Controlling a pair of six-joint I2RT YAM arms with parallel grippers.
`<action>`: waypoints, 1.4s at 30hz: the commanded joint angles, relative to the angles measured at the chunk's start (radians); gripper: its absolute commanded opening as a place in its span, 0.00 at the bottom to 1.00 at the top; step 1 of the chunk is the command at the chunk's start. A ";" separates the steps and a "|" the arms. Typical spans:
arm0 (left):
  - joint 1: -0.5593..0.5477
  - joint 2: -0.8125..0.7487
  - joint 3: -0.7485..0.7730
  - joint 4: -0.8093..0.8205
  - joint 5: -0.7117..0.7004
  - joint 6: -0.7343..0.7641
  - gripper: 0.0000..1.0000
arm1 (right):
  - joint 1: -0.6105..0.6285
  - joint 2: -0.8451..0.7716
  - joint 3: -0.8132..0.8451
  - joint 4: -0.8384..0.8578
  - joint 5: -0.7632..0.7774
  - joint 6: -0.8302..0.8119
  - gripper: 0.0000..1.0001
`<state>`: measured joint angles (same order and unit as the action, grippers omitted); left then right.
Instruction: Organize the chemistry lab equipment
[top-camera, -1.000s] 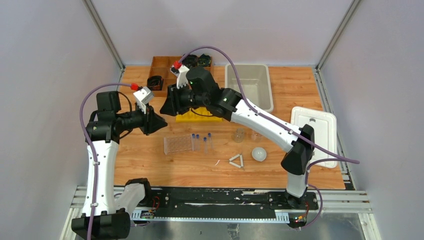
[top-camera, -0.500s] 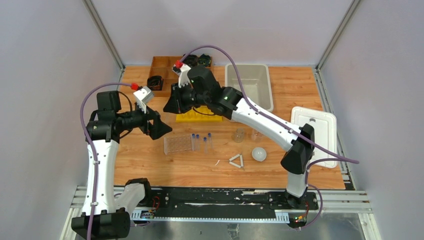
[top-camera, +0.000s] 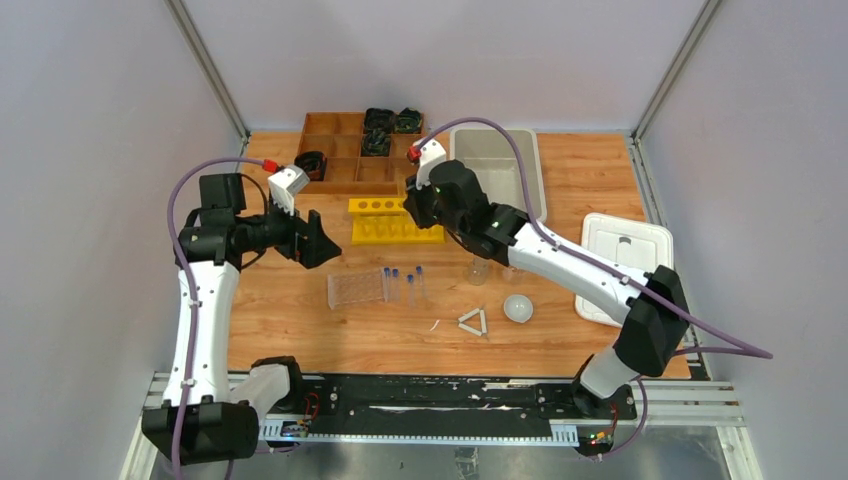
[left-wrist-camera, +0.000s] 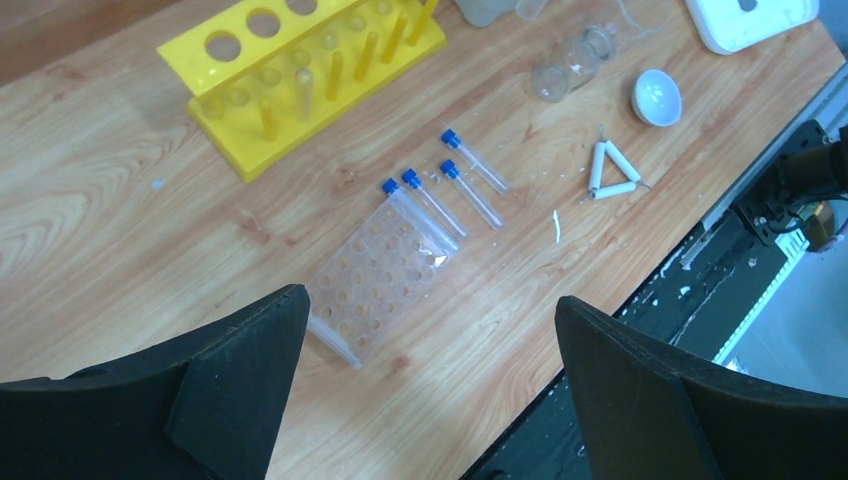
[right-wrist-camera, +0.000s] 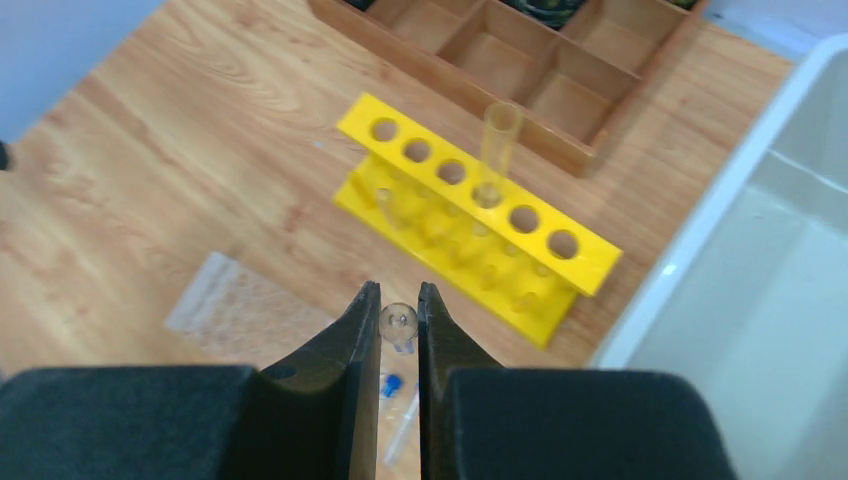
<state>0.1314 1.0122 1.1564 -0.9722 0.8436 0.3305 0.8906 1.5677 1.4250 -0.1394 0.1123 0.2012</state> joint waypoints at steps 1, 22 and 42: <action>0.006 0.038 0.026 0.010 -0.075 -0.033 1.00 | -0.025 -0.019 -0.109 0.233 0.153 -0.140 0.00; 0.007 0.071 0.007 0.010 -0.187 -0.029 1.00 | -0.048 0.233 -0.122 0.434 0.177 -0.145 0.00; 0.005 0.058 -0.007 0.010 -0.208 -0.001 1.00 | -0.063 0.265 -0.151 0.448 0.178 -0.120 0.00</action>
<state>0.1314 1.0824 1.1526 -0.9726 0.6418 0.3149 0.8413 1.8179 1.2800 0.2760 0.2882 0.0639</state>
